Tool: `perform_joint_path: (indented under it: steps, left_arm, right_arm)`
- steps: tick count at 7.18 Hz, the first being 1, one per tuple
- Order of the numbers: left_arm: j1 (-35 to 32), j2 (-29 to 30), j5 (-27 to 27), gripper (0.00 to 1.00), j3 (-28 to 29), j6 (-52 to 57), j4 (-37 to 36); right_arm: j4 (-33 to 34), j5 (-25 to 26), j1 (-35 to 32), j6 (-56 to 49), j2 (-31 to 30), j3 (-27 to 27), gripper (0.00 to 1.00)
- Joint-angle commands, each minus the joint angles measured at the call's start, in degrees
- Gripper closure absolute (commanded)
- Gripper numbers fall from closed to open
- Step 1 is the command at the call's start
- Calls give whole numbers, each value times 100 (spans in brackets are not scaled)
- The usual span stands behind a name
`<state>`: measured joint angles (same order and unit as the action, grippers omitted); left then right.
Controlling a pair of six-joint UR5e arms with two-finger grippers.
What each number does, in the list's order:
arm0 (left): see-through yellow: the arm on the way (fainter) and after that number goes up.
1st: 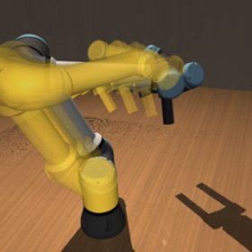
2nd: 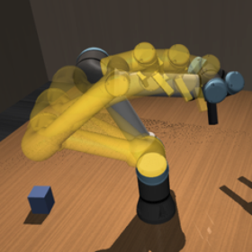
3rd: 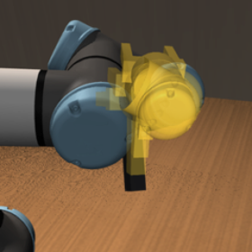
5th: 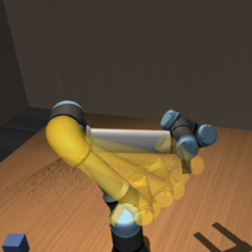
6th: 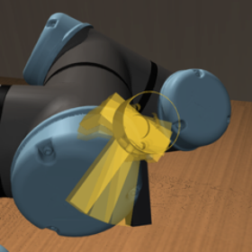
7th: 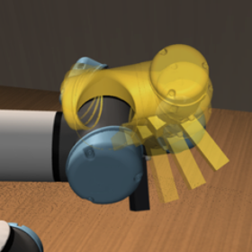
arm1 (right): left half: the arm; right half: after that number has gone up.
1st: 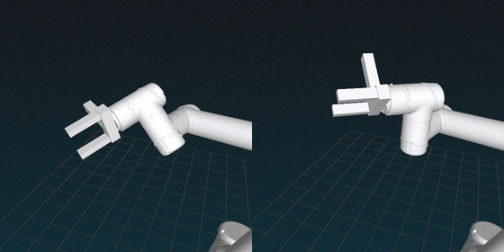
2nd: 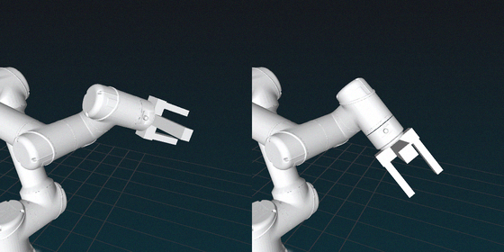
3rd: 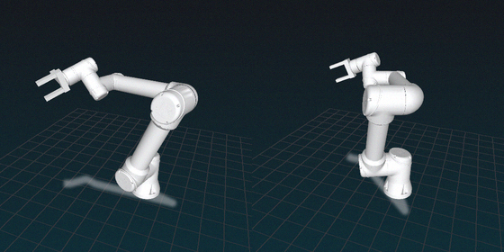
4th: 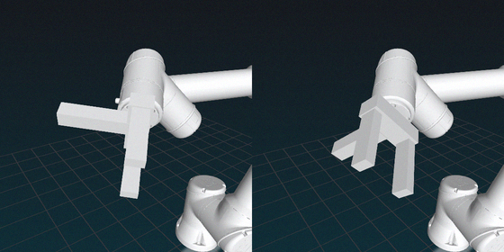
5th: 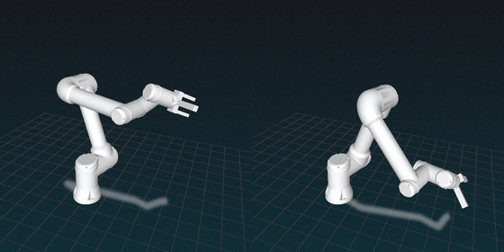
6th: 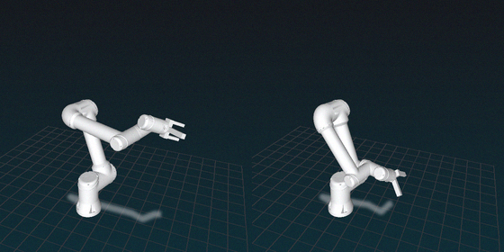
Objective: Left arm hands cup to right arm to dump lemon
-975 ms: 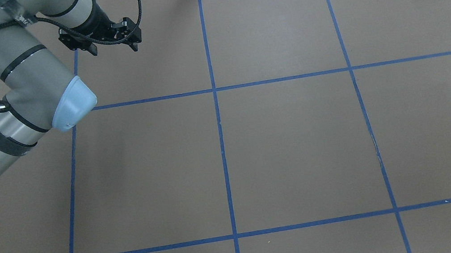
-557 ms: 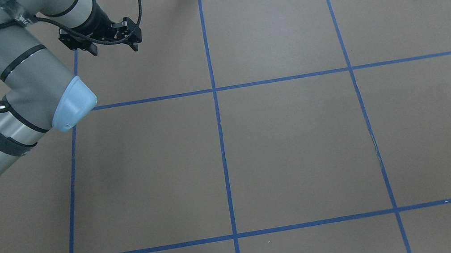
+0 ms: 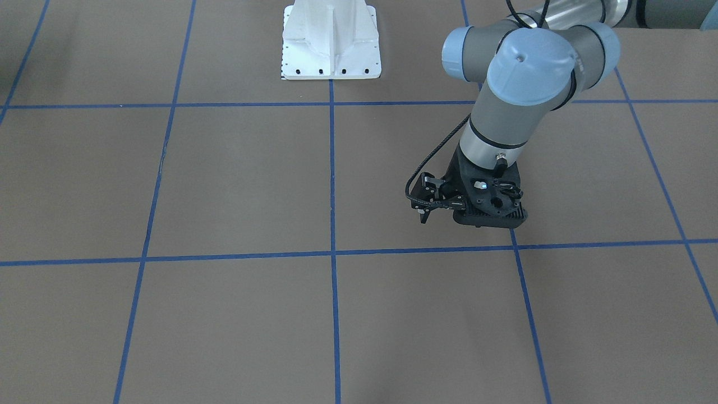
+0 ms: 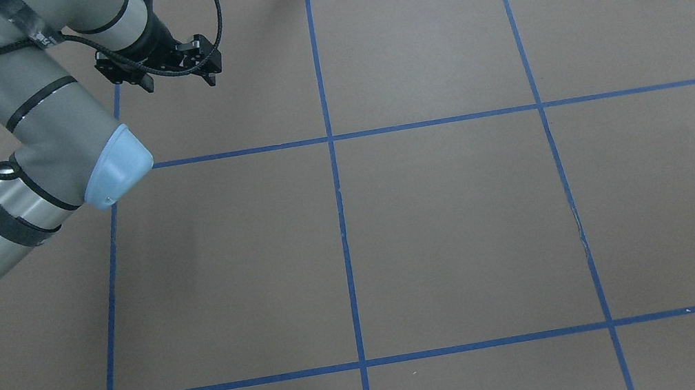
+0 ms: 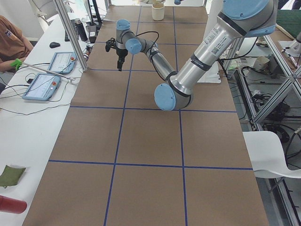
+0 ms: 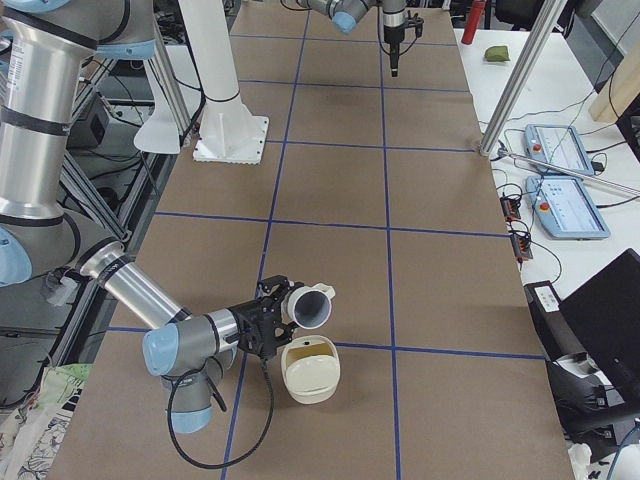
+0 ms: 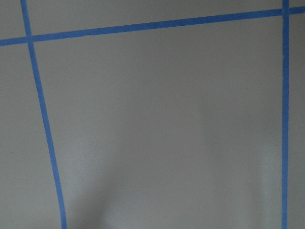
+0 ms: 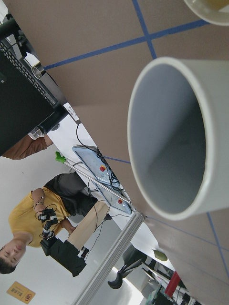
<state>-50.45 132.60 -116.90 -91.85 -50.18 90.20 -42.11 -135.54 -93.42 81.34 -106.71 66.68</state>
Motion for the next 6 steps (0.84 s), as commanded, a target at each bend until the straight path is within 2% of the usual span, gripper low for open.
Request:
perform_joint_path:
  steps: [1, 2, 4, 5, 6]
  left_arm:
    - [8, -24, 0, 0, 1, 0, 7]
    - [8, -41, -9, 0, 18, 0, 24]
    - [8, -50, -35, 0, 45, 0, 42]
    - [8, -103, -61, 0, 19, 0, 42]
    - [8, -103, -88, 0, 18, 0, 42]
  right_arm:
    - [868, -25, -1, -1605, 27, 362, 80]
    - [1341, -16, -1, -2004, -7, 755, 80]
    - [2386, -16, -1, -2052, 53, 1686, 80]
    - [3183, -8, 42, -2487, 141, 2152, 80]
    - [4288, 71, 60, -3266, 264, 2679, 80]
